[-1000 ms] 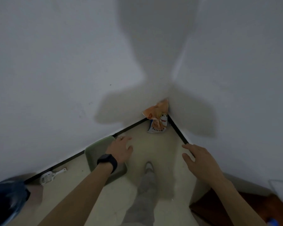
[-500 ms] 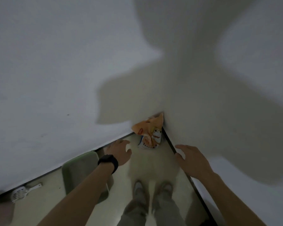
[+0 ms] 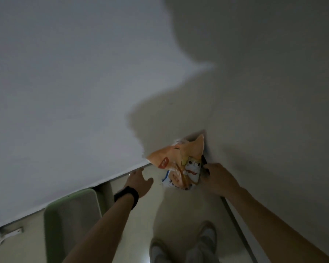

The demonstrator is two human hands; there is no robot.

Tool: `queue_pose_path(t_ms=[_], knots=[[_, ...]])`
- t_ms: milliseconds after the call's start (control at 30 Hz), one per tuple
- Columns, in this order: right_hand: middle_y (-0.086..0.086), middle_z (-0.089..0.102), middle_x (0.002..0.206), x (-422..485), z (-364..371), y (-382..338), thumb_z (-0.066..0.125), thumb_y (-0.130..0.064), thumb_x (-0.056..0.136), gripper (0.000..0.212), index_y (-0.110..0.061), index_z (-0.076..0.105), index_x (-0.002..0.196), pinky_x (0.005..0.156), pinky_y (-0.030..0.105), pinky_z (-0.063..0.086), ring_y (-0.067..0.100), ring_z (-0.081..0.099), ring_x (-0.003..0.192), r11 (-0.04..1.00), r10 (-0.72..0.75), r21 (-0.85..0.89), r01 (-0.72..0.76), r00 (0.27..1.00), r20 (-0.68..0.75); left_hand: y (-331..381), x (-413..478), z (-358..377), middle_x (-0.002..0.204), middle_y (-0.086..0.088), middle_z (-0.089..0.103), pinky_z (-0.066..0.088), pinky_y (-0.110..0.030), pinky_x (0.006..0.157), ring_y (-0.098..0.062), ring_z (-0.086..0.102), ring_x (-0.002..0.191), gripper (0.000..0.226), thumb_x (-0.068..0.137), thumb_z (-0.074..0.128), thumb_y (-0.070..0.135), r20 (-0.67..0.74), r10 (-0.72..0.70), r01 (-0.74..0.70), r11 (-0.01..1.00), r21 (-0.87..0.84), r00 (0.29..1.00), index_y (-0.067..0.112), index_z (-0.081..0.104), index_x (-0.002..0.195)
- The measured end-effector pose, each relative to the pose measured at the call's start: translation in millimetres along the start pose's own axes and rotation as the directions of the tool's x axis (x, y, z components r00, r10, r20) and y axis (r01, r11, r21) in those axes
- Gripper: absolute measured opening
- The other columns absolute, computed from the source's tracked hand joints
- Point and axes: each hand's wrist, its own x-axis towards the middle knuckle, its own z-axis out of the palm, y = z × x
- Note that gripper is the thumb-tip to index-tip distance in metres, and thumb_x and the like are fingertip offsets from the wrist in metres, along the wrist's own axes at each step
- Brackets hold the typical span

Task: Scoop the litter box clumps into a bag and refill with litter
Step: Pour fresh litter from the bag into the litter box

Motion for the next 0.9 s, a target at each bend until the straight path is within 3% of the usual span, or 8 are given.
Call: queue_pose_path(t_ms=[67, 133, 233, 400, 533, 600, 700, 900], knots=[[0.015, 0.049, 0.127, 27.2, 13.0, 6.7, 0.043, -0.050, 0.085, 0.043, -0.020, 0.051, 0.115, 0.075, 0.035, 0.048, 0.033, 0.059, 0.106, 0.999, -0.012, 0.032, 0.013, 0.999, -0.033, -4.5, 29.3, 16.5, 0.152, -0.015, 0.032, 0.040, -0.039, 0.106, -0.032, 0.041, 0.133, 0.074, 0.093, 0.060, 0.039, 0.003, -0.046, 0.047, 0.994, -0.101, 0.999, 0.011, 0.024, 0.152], [0.013, 0.020, 0.155, 53.5, 20.2, 8.1, 0.052, -0.039, 0.093, 0.062, -0.020, 0.026, 0.146, 0.092, 0.040, 0.045, 0.035, 0.046, 0.127, 0.999, -0.011, 0.042, 0.016, 0.994, -0.107, -10.3, 58.9, 32.7, 0.152, -0.017, 0.033, 0.040, -0.041, 0.106, -0.034, 0.042, 0.132, 0.078, 0.092, 0.063, 0.038, 0.015, -0.104, 0.105, 0.963, -0.250, 0.994, 0.011, 0.021, 0.152], [0.012, 0.009, 0.159, 94.3, 22.3, 6.9, 0.058, -0.028, 0.093, 0.079, -0.019, 0.007, 0.153, 0.099, 0.039, 0.040, 0.034, 0.036, 0.136, 0.995, -0.033, 0.079, 0.056, 0.965, -0.262, -11.9, 99.7, 48.8, 0.153, -0.017, 0.032, 0.036, -0.043, 0.109, -0.034, 0.039, 0.136, 0.082, 0.090, 0.065, 0.038, 0.027, -0.140, 0.137, 0.883, -0.448, 0.990, 0.011, 0.019, 0.152], [0.005, -0.005, 0.162, 137.6, 33.6, 5.3, 0.059, -0.023, 0.092, 0.084, -0.024, 0.004, 0.155, 0.097, 0.040, 0.043, 0.034, 0.040, 0.135, 0.993, -0.112, -0.067, 0.098, 0.958, -0.262, -5.9, 136.2, 65.8, 0.139, -0.010, 0.052, 0.042, -0.037, 0.099, -0.031, 0.051, 0.124, 0.064, 0.090, 0.066, 0.035, -0.051, -0.120, 0.072, 0.828, -0.556, 0.992, 0.010, 0.039, 0.143], [0.011, 0.033, 0.147, 158.6, 33.6, 7.8, 0.062, -0.030, 0.089, 0.060, -0.013, 0.035, 0.140, 0.085, 0.045, 0.050, 0.038, 0.053, 0.116, 0.926, -0.176, -0.375, 0.050, 0.934, -0.310, -5.5, 132.7, 69.5, 0.097, -0.005, 0.062, 0.042, -0.029, 0.068, -0.024, 0.057, 0.082, 0.016, 0.098, 0.052, 0.033, -0.229, -0.077, -0.025, 0.910, -0.413, 0.970, 0.017, 0.055, 0.100], [0.015, 0.052, 0.126, 155.9, 35.0, 7.1, 0.059, -0.023, 0.090, 0.040, -0.007, 0.048, 0.124, 0.075, 0.040, 0.052, 0.036, 0.058, 0.104, 0.870, -0.229, -0.492, 0.032, 0.910, -0.345, -9.7, 124.8, 74.6, 0.078, -0.002, 0.060, 0.042, -0.031, 0.056, -0.020, 0.052, 0.062, 0.021, 0.100, 0.048, 0.030, -0.275, 0.039, -0.116, 0.956, -0.271, 0.961, 0.017, 0.046, 0.083], [0.015, 0.059, 0.113, 136.4, 45.9, 17.9, 0.054, -0.013, 0.091, 0.029, -0.004, 0.052, 0.118, 0.064, 0.033, 0.042, 0.033, 0.061, 0.097, 0.856, -0.247, -0.513, 0.067, 0.925, -0.291, -25.4, 101.1, 78.8, 0.073, -0.001, 0.059, 0.048, -0.036, 0.056, -0.023, 0.056, 0.063, 0.019, 0.102, 0.045, 0.031, -0.290, 0.173, -0.206, 0.975, -0.088, 0.941, 0.018, 0.046, 0.087], [0.015, 0.057, 0.109, 48.6, 58.6, 41.4, 0.048, -0.010, 0.094, 0.017, -0.004, 0.058, 0.107, 0.069, 0.031, 0.040, 0.030, 0.056, 0.095, 0.919, -0.257, -0.359, 0.164, 0.939, -0.229, -61.6, 22.5, 78.4, 0.075, 0.004, 0.054, 0.035, -0.028, 0.052, -0.015, 0.048, 0.063, 0.019, 0.102, 0.041, 0.031, -0.246, 0.221, -0.190, 0.971, 0.143, 0.944, 0.021, 0.043, 0.086]])
